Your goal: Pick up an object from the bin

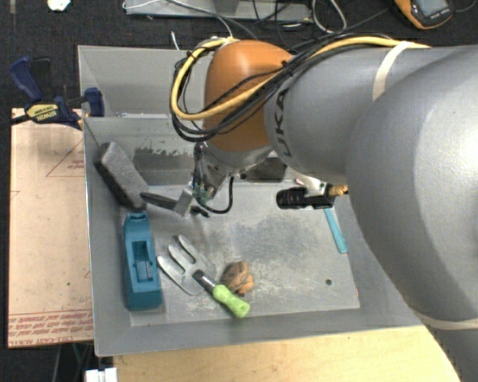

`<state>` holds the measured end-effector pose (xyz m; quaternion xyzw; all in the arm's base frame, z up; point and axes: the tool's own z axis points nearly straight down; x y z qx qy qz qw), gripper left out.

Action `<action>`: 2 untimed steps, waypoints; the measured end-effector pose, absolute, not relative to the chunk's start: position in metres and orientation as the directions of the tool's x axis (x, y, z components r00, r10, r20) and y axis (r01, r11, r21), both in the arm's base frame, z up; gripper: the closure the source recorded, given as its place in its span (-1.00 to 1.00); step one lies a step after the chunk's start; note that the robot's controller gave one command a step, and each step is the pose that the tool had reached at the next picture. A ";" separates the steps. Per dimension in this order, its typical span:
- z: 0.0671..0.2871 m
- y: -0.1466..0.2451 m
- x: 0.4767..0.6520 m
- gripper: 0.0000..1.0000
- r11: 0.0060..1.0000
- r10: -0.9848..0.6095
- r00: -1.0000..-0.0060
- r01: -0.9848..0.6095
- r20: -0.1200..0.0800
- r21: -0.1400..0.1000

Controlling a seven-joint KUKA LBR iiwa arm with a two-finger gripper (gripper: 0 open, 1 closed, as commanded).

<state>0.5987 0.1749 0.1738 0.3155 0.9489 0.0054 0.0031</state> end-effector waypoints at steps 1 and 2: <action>0.189 0.175 0.599 1.00 0.802 0.597 -0.802 0.597 -0.003 0.014; 0.225 0.175 0.599 1.00 0.803 0.596 -0.803 0.595 -0.001 0.012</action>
Offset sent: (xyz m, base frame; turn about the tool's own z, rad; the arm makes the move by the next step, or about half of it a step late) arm 0.0009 0.0003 0.0751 -0.0014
